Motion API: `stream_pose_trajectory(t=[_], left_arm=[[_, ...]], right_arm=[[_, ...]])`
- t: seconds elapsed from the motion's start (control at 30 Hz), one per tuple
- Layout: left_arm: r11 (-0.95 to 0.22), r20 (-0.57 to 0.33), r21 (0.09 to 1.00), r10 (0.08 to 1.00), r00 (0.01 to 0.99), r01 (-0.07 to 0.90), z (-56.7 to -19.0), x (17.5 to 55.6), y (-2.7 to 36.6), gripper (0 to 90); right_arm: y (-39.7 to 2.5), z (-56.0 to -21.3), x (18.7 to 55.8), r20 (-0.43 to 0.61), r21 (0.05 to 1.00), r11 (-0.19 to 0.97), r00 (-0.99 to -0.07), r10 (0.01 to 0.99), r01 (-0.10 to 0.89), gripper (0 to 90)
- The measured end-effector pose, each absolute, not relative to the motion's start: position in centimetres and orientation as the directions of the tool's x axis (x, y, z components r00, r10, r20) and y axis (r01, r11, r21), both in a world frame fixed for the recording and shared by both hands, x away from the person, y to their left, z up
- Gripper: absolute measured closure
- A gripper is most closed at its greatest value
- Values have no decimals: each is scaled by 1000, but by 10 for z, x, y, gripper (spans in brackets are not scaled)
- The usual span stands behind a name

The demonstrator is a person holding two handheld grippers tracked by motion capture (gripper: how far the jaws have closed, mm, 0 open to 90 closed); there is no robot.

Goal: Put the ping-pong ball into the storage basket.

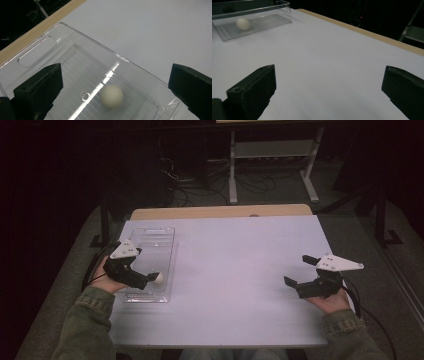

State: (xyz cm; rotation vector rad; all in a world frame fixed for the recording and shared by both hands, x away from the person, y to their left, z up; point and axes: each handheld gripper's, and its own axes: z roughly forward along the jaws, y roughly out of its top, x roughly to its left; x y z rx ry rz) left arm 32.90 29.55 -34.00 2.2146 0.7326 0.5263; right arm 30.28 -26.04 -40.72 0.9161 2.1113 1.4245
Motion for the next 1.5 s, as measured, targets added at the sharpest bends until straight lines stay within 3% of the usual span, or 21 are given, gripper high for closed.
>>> stream_pose_trajectory(t=[0.93,1.5], left_arm=[[-285,37,912,771,635,294,-359,299,326,0],[-198,14,946,818,575,258,-382,282,335,0]], right_arm=[[-259,-408,302,21,928,243,-693,721,281,0],[-260,-407,300,36,929,233,-694,719,289,0]])
